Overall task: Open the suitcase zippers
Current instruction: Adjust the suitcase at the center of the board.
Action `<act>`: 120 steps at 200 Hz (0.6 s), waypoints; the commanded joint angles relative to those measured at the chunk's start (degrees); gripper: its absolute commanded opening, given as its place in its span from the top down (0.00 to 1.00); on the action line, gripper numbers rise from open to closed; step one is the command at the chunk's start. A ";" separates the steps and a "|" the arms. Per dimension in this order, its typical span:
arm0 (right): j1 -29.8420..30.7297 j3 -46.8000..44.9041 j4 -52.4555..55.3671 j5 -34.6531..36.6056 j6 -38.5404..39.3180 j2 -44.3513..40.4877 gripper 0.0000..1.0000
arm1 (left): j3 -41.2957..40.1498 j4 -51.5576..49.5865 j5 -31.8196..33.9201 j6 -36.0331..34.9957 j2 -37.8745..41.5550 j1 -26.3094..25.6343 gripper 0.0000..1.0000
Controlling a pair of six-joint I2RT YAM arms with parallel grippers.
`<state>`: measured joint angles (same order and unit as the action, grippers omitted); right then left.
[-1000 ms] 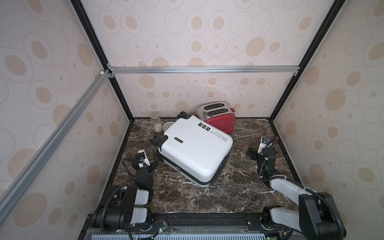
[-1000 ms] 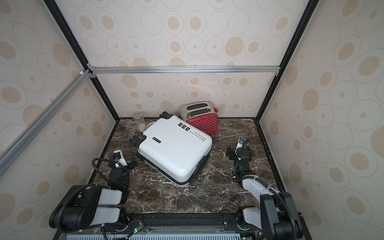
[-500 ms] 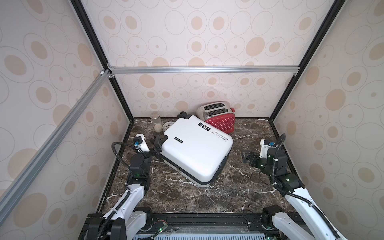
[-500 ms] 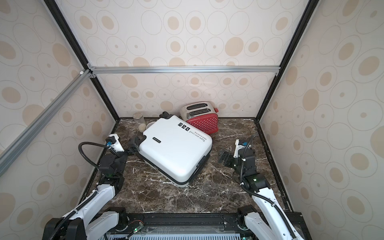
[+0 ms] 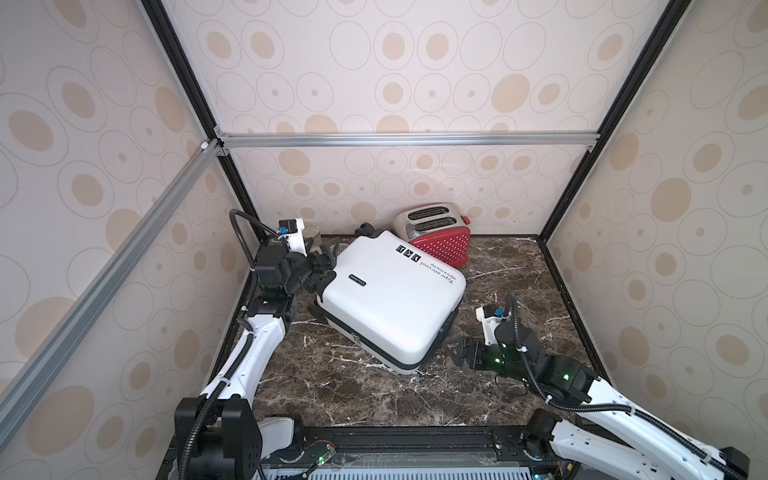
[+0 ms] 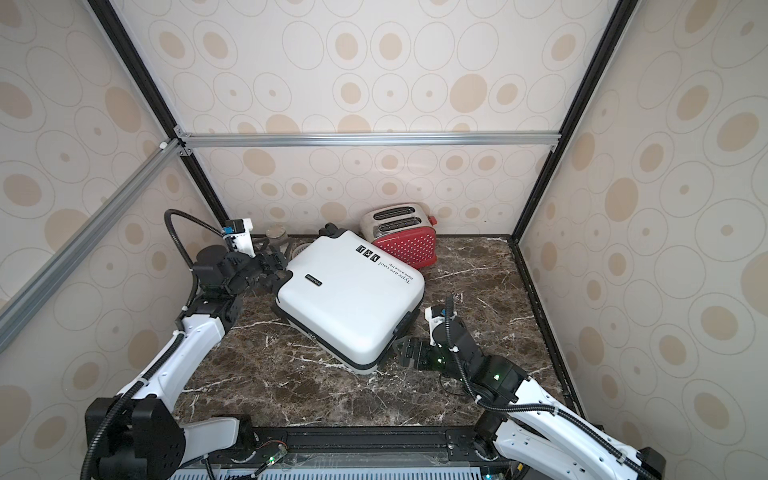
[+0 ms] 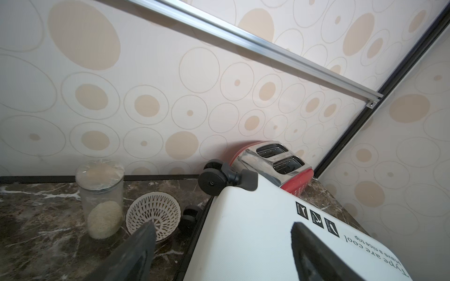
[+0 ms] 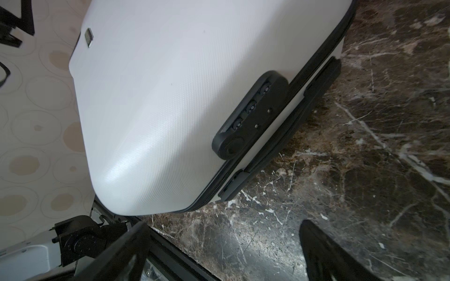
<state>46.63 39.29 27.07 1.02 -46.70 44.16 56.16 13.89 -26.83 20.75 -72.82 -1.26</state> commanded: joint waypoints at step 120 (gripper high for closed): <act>-0.25 6.24 -10.30 -0.75 4.16 11.92 0.00 | 2.01 -24.83 -19.58 -6.20 -3.40 2.62 0.18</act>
<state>47.42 43.27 16.80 -1.02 -45.30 54.96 61.21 -6.42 -41.25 16.47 -78.87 1.52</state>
